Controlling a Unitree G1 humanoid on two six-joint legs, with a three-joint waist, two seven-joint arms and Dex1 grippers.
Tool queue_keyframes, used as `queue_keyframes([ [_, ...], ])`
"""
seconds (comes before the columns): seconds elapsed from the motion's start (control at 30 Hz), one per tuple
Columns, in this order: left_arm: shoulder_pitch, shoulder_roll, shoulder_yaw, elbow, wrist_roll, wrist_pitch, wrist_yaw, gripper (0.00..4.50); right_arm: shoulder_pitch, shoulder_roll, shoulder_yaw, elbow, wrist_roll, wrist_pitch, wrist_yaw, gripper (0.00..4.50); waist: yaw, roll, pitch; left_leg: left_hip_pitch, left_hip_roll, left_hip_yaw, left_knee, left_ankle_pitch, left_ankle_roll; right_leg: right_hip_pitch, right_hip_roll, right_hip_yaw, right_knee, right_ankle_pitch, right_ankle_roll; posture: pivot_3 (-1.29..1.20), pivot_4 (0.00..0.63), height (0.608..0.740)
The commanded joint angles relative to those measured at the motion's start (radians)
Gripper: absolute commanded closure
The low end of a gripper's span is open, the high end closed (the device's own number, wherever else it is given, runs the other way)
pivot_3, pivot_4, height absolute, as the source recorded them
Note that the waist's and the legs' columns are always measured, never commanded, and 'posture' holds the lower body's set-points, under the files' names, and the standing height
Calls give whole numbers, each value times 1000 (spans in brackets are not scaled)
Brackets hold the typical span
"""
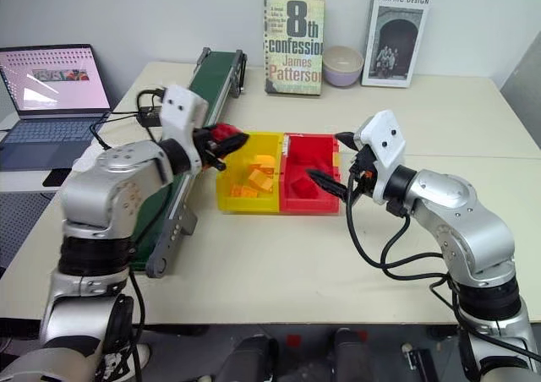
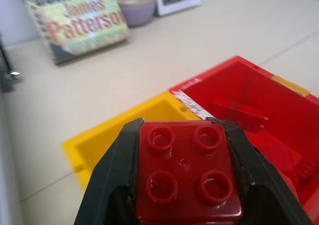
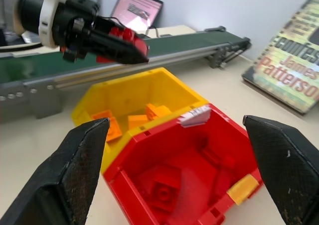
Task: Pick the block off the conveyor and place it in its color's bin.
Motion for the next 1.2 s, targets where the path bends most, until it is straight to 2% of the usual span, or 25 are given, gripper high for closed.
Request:
queue_keyframes([
  [0.03, -68, -37, -59, 69, 18, -102, -108, 2964, 18, -9, -42, -73, -9, 30, -55, 0, 1, 0, 0, 0, 0, 0, 0, 0, 0, 0, 0, 0, 0, 0, 0, 0, 150, 740],
  [0.27, -211, -177, -145, 390, 127, -334, -189, 2964, 131, -74, -57, -175, -7, 115, -89, 0, 9, 0, 0, 0, -2, 2, 1, 0, 0, 1, 0, -1, -1, 0, 1, 0, 150, 740],
  [0.5, -312, -298, -189, 631, 218, -521, -235, 2964, 165, -75, -66, -221, -6, 170, -126, 0, 5, 0, 0, 0, -1, 1, 1, 0, 0, 1, 1, -2, -1, -2, 6, 0, 150, 740],
  [0.57, -339, -313, -199, 701, 255, -571, -230, 2263, 157, -72, -62, -219, -8, 176, -133, 0, 5, 0, 0, 0, -1, 2, 1, 0, 1, 1, 1, -2, -1, -2, 6, 0, 150, 740],
  [0.73, -360, -318, -183, 760, 285, -612, -242, 1404, 131, -64, -67, -212, 1, 191, -141, 0, -1, 0, 0, 0, -1, 3, 1, 0, 1, 0, 1, -1, -1, -2, 6, 0, 150, 740],
  [0.97, -347, -219, -110, 665, 273, -554, -235, 40, 69, -75, -43, -136, -20, 146, -114, 0, -4, 0, 0, 0, -1, 3, 1, 0, 1, 0, 1, -1, 0, -2, 6, 0, 150, 740],
  [1.03, -316, -164, -83, 576, 258, -495, -252, 13, 50, -80, -50, -119, -12, 139, -96, 0, -4, 0, 0, 0, 0, 2, 1, 0, 1, 0, 1, -1, 0, -2, 6, 0, 150, 740],
  [1.2, -153, 62, -44, 305, 262, -353, -323, 13, -6, -104, -51, -52, 34, 102, 21, 0, -18, 1, 0, 1, 0, 3, 0, 0, 1, -1, 1, 0, 0, 0, 2, 0, 150, 740],
])
